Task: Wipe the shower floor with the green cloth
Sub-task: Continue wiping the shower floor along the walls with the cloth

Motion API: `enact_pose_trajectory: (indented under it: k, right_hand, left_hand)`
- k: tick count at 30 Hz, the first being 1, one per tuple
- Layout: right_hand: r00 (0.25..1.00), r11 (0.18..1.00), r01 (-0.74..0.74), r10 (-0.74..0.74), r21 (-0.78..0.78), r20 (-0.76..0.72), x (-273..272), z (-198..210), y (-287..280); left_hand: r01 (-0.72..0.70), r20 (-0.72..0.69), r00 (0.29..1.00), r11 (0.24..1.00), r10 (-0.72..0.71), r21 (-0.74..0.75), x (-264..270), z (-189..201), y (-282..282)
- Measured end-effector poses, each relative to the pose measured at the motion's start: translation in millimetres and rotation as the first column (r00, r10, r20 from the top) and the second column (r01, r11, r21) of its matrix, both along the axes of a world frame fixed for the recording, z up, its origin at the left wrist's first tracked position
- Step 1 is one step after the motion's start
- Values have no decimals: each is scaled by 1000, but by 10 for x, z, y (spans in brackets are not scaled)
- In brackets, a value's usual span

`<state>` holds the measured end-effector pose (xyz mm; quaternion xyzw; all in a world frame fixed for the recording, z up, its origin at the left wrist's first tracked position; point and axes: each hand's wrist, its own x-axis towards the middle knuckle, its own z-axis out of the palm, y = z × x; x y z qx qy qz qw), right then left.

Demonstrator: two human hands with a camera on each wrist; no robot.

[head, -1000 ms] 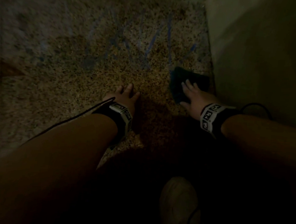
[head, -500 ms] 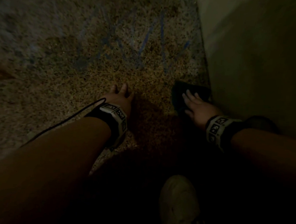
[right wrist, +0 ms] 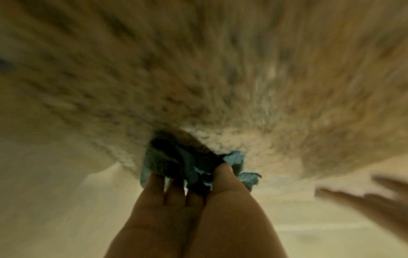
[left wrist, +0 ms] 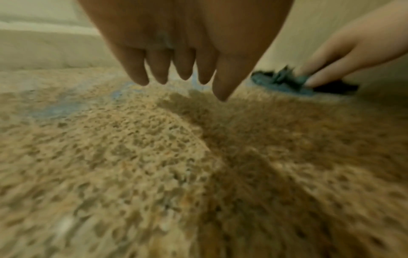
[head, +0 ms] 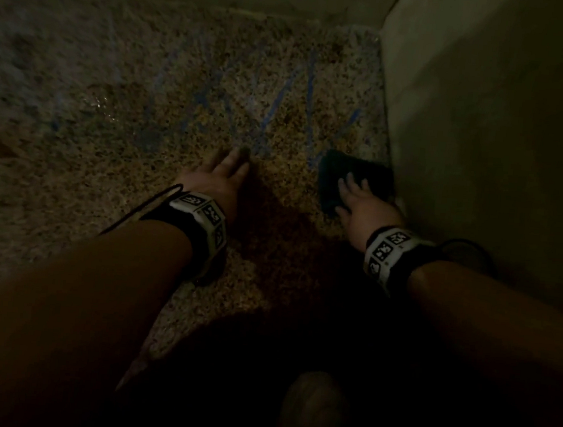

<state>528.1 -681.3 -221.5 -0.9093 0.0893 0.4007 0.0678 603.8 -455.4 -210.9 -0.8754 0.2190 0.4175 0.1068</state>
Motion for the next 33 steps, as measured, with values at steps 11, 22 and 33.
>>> enact_pose_trajectory:
  k: [11, 22, 33]
  right_hand:
    - [997, 999, 44, -44, -1, 59, 748, -42, -192]
    - [993, 989, -116, 118, 94, -15, 240, 19, -26]
    - [995, 991, -83, 76, 107, 65, 518, -10, 12]
  left_hand:
    - [111, -108, 990, 973, -90, 204, 120, -20, -202]
    - [123, -117, 988, 974, -102, 191, 98, 28, -192]
    - [130, -68, 991, 970, -119, 204, 32, 30, -176]
